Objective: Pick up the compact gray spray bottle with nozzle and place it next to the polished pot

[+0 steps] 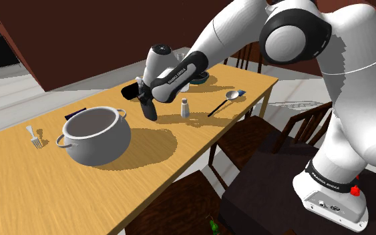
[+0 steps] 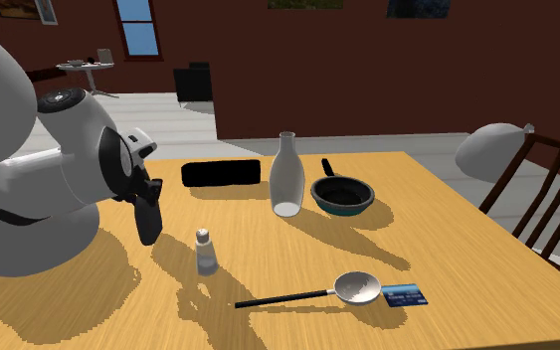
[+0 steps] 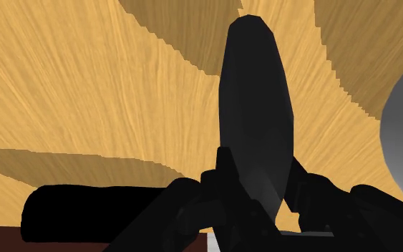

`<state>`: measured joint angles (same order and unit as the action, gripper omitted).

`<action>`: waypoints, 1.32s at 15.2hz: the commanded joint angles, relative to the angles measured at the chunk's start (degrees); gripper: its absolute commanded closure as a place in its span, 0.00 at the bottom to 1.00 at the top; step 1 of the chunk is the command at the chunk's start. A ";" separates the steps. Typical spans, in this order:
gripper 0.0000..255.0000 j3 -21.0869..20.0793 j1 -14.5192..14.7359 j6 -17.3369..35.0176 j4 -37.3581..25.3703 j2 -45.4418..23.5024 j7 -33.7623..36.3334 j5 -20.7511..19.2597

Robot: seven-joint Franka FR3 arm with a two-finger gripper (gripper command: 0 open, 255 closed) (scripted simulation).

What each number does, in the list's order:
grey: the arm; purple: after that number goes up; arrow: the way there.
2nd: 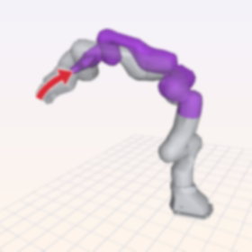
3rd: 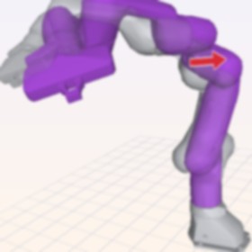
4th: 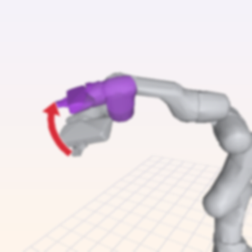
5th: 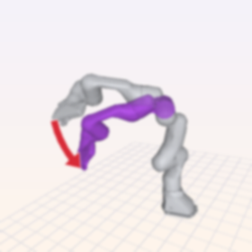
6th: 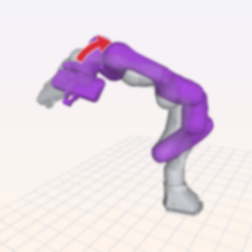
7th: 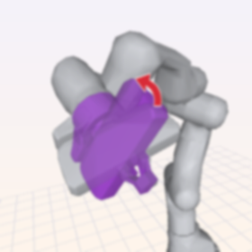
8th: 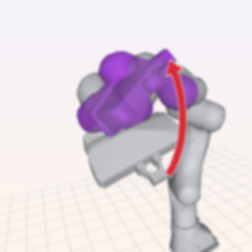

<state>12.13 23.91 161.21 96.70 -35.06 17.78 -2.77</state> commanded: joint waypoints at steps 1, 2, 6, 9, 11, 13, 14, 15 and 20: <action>1.00 0.00 0.00 0.02 -0.01 0.00 0.00 0.00; 1.00 0.00 0.00 0.02 -0.01 0.00 0.00 0.00; 0.00 0.00 -0.01 0.02 -0.01 -0.01 -0.01 0.00; 0.00 0.39 0.56 -0.41 1.67 2.08 0.23 -0.34; 0.00 1.20 1.74 -1.47 4.74 6.16 0.77 -1.13; 0.00 1.52 2.20 -1.96 5.84 7.74 1.02 -1.51; 0.00 1.51 2.19 -1.95 5.85 7.74 1.02 -1.51; 0.00 1.51 2.19 -1.96 5.84 7.74 1.02 -1.51; 0.00 1.51 2.19 -1.96 5.84 7.74 1.02 -1.51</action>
